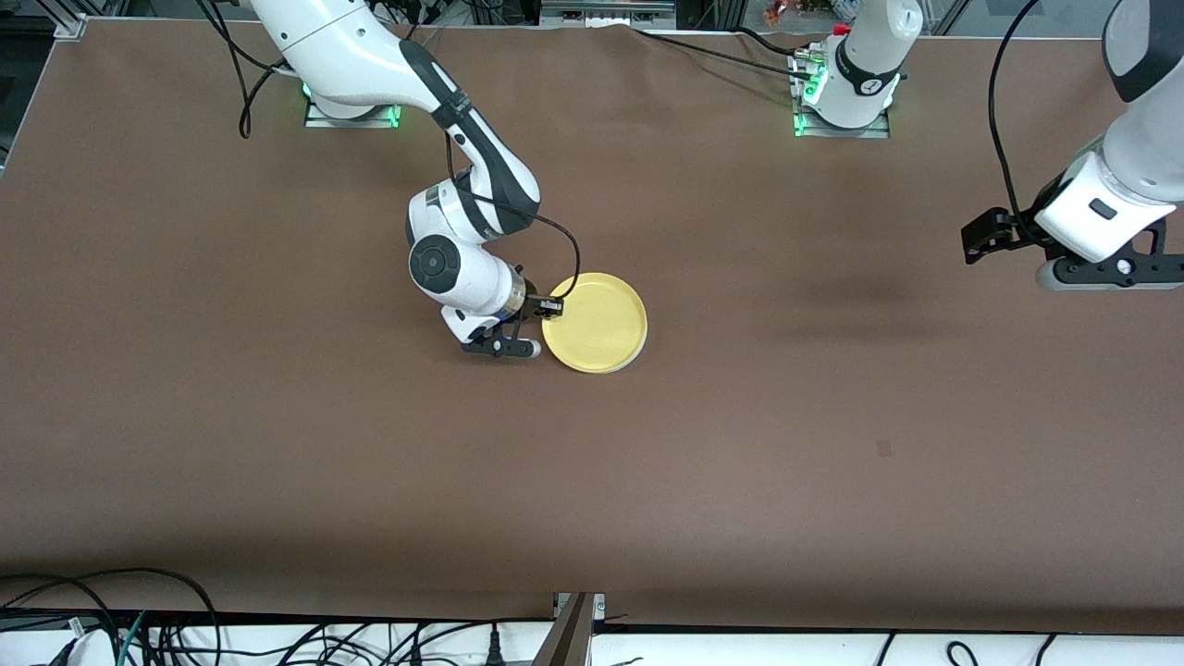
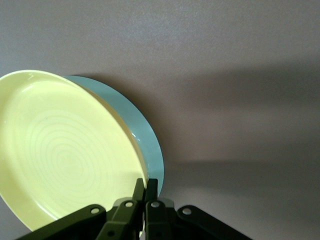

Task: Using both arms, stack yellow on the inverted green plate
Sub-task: 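Open the right gripper and draw it back from the stacked plates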

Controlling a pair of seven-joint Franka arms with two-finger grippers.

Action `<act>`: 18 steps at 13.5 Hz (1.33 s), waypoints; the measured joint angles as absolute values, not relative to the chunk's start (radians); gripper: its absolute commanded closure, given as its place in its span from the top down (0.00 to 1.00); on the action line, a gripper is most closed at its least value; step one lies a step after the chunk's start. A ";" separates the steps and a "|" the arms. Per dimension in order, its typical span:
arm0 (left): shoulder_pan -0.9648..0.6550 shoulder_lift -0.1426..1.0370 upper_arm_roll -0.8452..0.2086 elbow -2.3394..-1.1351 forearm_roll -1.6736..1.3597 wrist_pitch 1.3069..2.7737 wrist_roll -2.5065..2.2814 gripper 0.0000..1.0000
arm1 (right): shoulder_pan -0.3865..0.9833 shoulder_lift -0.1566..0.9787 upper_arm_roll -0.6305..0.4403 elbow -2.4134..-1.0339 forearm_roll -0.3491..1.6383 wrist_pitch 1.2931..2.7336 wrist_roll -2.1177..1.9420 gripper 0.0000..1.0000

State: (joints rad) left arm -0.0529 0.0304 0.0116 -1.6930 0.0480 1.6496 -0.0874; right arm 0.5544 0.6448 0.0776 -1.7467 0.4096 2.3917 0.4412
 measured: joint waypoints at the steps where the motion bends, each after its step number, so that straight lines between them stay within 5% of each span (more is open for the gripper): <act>1: -0.032 0.032 0.013 -1.693 0.027 1.652 -0.087 1.00 | 0.558 0.645 0.078 -1.747 0.410 2.393 0.448 0.01; 2: -0.019 0.035 0.014 -1.691 0.020 1.661 -0.087 1.00 | 0.564 0.645 0.078 -1.747 0.410 2.396 0.457 0.71; 3: -0.014 0.042 0.013 -1.679 0.020 1.669 -0.087 1.00 | 0.570 0.645 0.078 -1.747 0.410 2.398 0.467 1.00; 10: 0.008 0.108 0.009 -1.544 0.019 1.677 -0.087 1.00 | 0.574 0.603 -0.013 -1.730 0.408 2.352 0.463 1.00; 18: 0.005 0.109 -0.039 -1.542 0.019 1.662 -0.090 1.00 | 0.565 0.527 -0.412 -1.482 0.353 1.760 0.144 1.00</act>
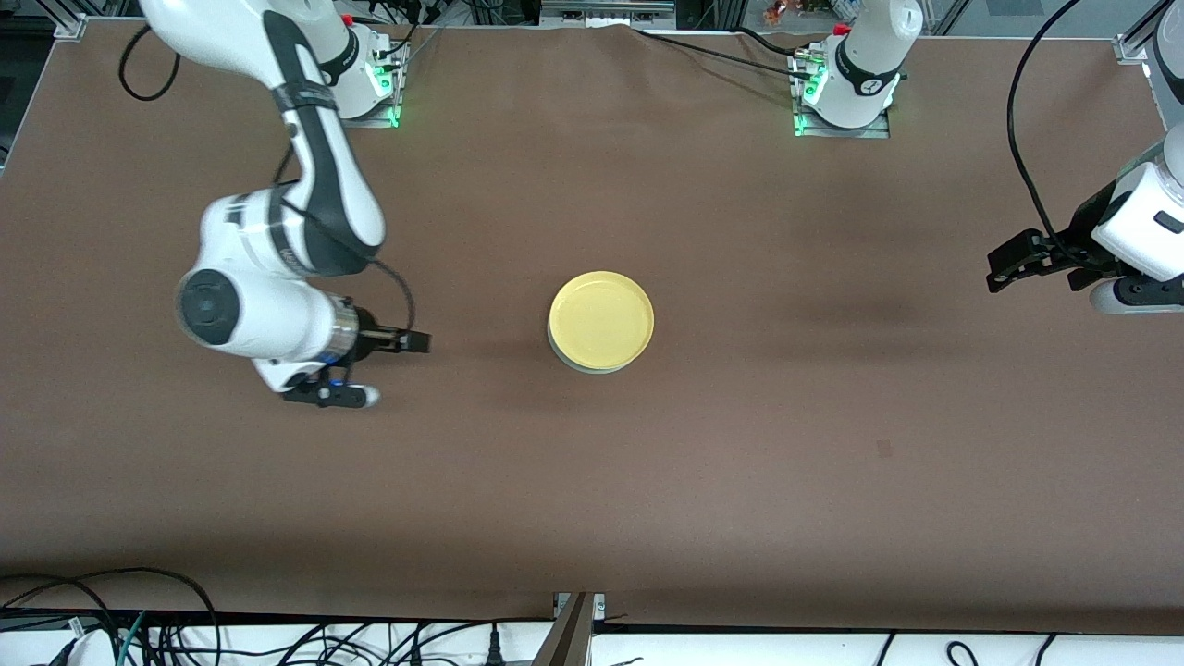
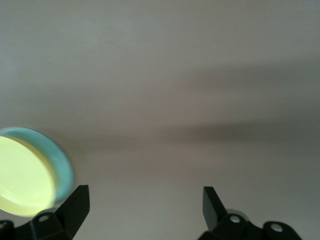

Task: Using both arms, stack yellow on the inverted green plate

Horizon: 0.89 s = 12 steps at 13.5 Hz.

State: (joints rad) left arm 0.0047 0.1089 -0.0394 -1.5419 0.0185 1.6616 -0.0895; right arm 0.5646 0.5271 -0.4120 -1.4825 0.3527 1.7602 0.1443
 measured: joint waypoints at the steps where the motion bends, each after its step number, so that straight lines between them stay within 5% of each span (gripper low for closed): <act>1: 0.005 0.109 -0.040 -1.542 0.019 1.659 -0.090 1.00 | 0.565 0.525 -0.451 -1.445 0.320 1.687 0.103 1.00; 7: 0.005 0.112 -0.040 -1.542 0.019 1.654 -0.089 1.00 | 0.564 0.505 -0.621 -1.325 0.254 1.492 -0.129 1.00; 9: 0.007 0.112 -0.039 -1.542 0.019 1.654 -0.089 1.00 | 0.543 0.460 -0.588 -1.322 0.178 1.481 -0.132 1.00; 12: 0.007 0.112 -0.040 -1.541 0.019 1.654 -0.089 1.00 | 0.382 0.343 -0.394 -1.354 0.118 1.460 -0.131 1.00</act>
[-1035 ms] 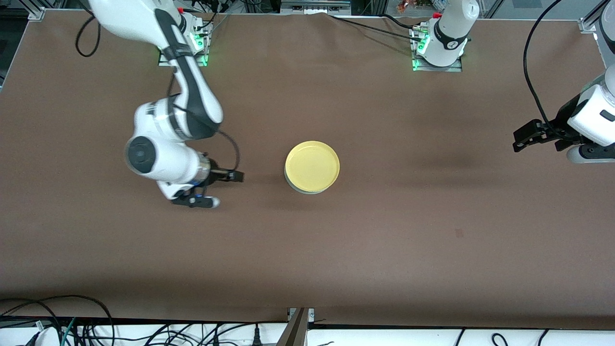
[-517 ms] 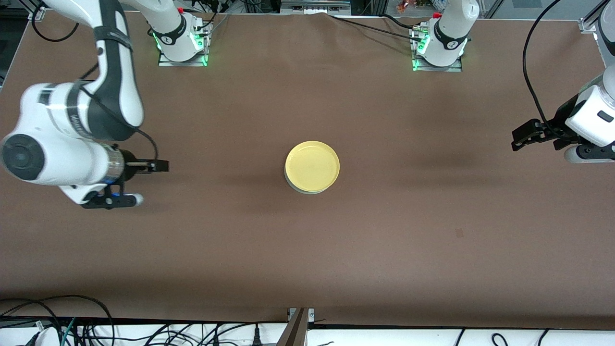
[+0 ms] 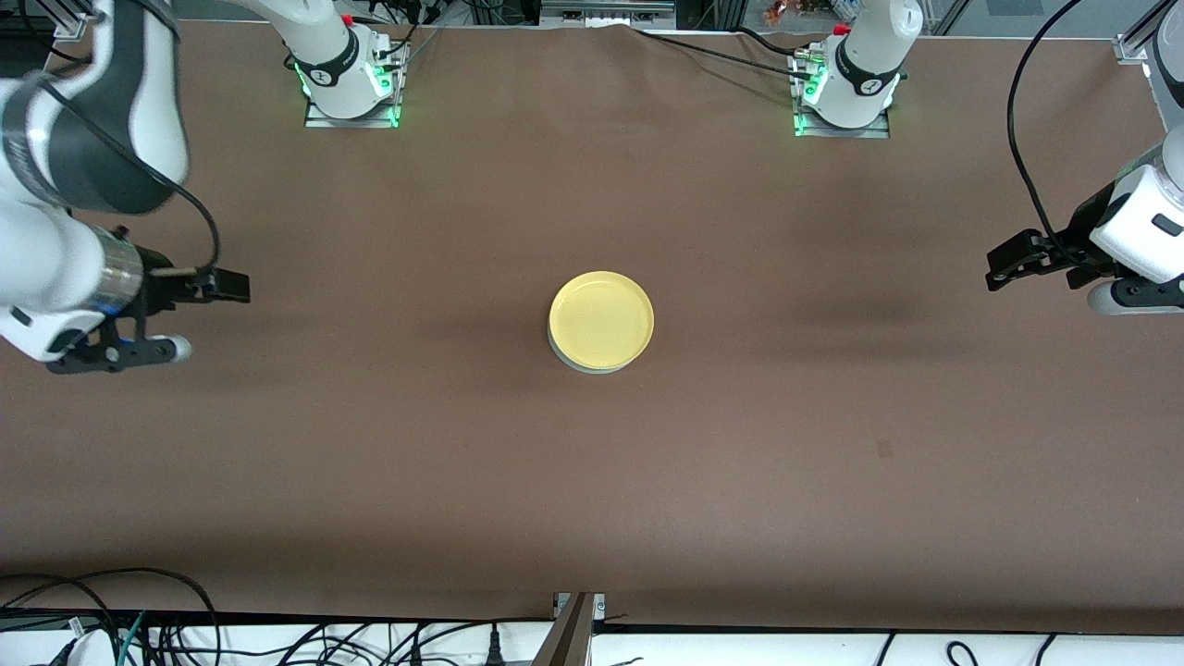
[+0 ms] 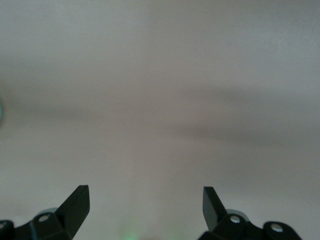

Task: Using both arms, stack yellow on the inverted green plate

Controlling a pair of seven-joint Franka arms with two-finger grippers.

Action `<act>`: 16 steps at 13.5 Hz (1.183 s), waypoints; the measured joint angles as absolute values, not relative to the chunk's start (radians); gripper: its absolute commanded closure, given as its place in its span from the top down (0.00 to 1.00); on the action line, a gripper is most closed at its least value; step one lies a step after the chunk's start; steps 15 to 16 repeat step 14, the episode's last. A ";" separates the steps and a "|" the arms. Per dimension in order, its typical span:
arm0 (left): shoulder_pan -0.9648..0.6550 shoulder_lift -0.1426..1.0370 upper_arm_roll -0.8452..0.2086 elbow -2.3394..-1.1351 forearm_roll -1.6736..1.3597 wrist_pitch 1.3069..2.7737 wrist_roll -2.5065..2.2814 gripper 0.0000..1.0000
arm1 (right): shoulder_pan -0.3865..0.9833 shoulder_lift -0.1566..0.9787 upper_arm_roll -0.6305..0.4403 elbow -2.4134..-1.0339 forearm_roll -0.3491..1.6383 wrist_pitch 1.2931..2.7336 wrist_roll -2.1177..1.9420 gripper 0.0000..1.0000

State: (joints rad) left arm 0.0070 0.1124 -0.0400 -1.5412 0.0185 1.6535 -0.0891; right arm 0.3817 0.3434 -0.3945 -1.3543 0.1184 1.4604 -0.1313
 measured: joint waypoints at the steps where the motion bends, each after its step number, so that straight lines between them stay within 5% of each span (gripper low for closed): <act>1: 0.007 0.112 -0.041 -1.541 0.019 1.654 -0.089 1.00 | 0.304 0.300 -0.314 -1.378 0.093 1.458 -0.131 1.00; 4: 0.006 0.112 -0.044 -1.537 0.019 1.644 -0.089 1.00 | 0.127 0.173 -0.160 -1.446 0.029 1.457 -0.133 1.00; 8: 0.006 0.112 -0.044 -1.536 0.019 1.643 -0.089 1.00 | 0.098 0.044 -0.128 -1.524 0.012 1.455 -0.135 1.00; 16: 0.006 0.112 -0.043 -1.535 0.019 1.643 -0.089 1.00 | 0.097 0.022 -0.121 -1.538 -0.038 1.432 -0.135 1.00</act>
